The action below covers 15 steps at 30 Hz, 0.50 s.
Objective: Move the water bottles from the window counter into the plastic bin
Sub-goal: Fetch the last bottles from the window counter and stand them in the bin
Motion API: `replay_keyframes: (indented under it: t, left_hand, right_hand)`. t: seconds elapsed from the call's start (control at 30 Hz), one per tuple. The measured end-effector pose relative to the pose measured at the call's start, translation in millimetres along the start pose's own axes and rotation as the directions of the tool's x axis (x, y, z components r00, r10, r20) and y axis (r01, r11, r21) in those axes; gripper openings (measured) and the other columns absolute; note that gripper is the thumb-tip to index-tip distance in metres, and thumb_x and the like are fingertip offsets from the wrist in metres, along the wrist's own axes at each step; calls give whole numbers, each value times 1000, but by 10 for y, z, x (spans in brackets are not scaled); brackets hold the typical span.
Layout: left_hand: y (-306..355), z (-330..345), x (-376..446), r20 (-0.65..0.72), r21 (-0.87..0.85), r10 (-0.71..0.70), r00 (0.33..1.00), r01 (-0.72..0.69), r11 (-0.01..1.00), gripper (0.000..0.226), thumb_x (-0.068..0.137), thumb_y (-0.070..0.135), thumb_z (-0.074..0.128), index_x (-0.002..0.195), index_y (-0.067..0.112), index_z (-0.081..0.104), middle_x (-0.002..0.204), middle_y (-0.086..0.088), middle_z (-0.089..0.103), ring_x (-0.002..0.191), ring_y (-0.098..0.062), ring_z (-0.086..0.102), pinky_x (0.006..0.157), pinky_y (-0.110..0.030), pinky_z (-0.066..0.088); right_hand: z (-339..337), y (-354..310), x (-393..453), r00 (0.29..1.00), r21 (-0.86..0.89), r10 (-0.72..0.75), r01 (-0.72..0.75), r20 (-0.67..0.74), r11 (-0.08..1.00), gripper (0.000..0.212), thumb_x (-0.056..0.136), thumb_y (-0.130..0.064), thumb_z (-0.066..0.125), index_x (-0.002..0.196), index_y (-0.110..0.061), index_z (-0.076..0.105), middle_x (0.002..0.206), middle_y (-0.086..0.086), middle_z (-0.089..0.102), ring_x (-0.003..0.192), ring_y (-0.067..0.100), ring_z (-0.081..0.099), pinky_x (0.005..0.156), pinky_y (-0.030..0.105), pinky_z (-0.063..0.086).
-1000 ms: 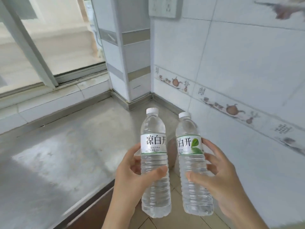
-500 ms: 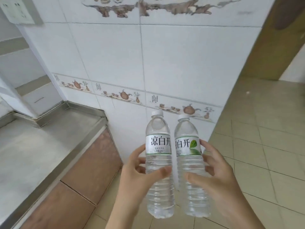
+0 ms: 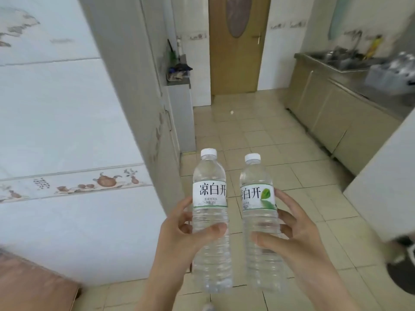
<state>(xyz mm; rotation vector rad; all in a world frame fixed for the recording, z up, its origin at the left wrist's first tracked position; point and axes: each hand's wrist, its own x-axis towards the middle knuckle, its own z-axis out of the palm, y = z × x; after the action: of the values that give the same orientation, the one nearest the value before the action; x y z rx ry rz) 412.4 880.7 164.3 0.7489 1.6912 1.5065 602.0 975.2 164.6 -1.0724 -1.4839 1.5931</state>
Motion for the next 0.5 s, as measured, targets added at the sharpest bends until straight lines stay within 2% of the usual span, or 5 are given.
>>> replay_keyframes:
  t: [0.07,0.17,0.33,0.5]
  left_hand:
    - [44,308,235,53,15,-5,999,5,1000,79,38,37,91,114,39,69,94,1,78,88,-23,75,77,-38,61]
    - [86,777,615,114,38,-8,993,4,999,85,35,38,92,116,41,67,93,2,78,89,-22,74,81,-43,60]
    - [140,1576,1353,227,39,-8,974,-1,999,79,40,41,93,114,48,65,94,4,77,86,-17,76,74,-35,59]
    - [293,2431,2068,284,15,0,959,-5,1000,76,38,40,91,109,48,67,88,6,77,79,-13,76,60,-18,55]
  right_hand:
    - [-269,-3,151,998,14,-4,5,-70,1000,92,37,-25,85,116,-59,52,103,-12,72,94,11,67,65,33,59]
    - [-642,-20,436,988,41,-12,19,-155,999,92,36,-26,85,117,-57,53,102,-11,73,91,10,68,62,29,57]
    - [-1269,-90,1082,964,49,-29,44,-264,998,93,35,-26,85,119,-53,53,100,-8,73,89,13,69,62,30,57]
    - [-1921,-211,1726,936,58,-17,40,-350,998,90,39,-18,84,118,-50,55,99,-6,73,89,18,69,60,30,57]
